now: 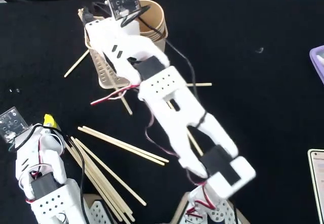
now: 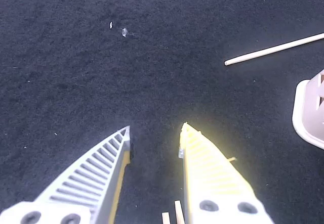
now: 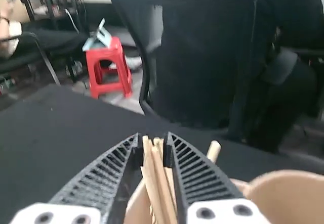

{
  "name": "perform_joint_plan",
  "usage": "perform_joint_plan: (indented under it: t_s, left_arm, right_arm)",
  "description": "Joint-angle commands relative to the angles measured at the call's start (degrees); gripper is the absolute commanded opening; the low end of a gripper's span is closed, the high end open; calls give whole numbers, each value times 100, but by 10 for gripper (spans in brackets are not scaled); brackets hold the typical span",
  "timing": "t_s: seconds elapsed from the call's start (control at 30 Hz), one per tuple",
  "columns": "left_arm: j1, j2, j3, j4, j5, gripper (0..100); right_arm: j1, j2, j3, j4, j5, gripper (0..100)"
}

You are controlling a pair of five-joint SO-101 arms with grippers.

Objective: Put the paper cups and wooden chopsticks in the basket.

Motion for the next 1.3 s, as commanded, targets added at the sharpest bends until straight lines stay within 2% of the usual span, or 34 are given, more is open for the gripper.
perform_joint_plan:
  t_s: [0.0, 0.23, 0.3, 0.4, 0.6, 0.7, 0.83, 1.03, 1.27]
  left_arm:
    - [4, -88, 57, -123, -62, 166]
    - [4, -88, 57, -123, -62, 166]
    - [4, -88, 57, -123, -62, 166]
    - [4, -88, 57, -123, -62, 166]
    - [-154, -79, -4, -79, -62, 168]
    - [-259, -79, -40, -79, -62, 170]
    - [-277, -62, -84, -70, -53, 170]
    - [-532, -62, -84, -70, -44, 170]
    - [-532, -70, -75, -70, -44, 170]
  right_arm:
    - [149, -848, -382, 1284, -44, 71]
    - [44, -1490, -31, 4141, 0, 74]
    - [-158, -1490, 409, 4545, 448, 75]
    - [-598, -1525, 1411, 4378, 1090, 76]
    - [-747, -1525, 2905, 3640, 1178, 80]
    - [-782, -1481, 3363, 3393, 1178, 140]
    - [-1029, -1473, 3749, 2462, 1301, 199]
    - [-1125, -919, 3626, 1723, 1565, 178]
    - [-1055, 699, 2396, 1723, 1582, 178]
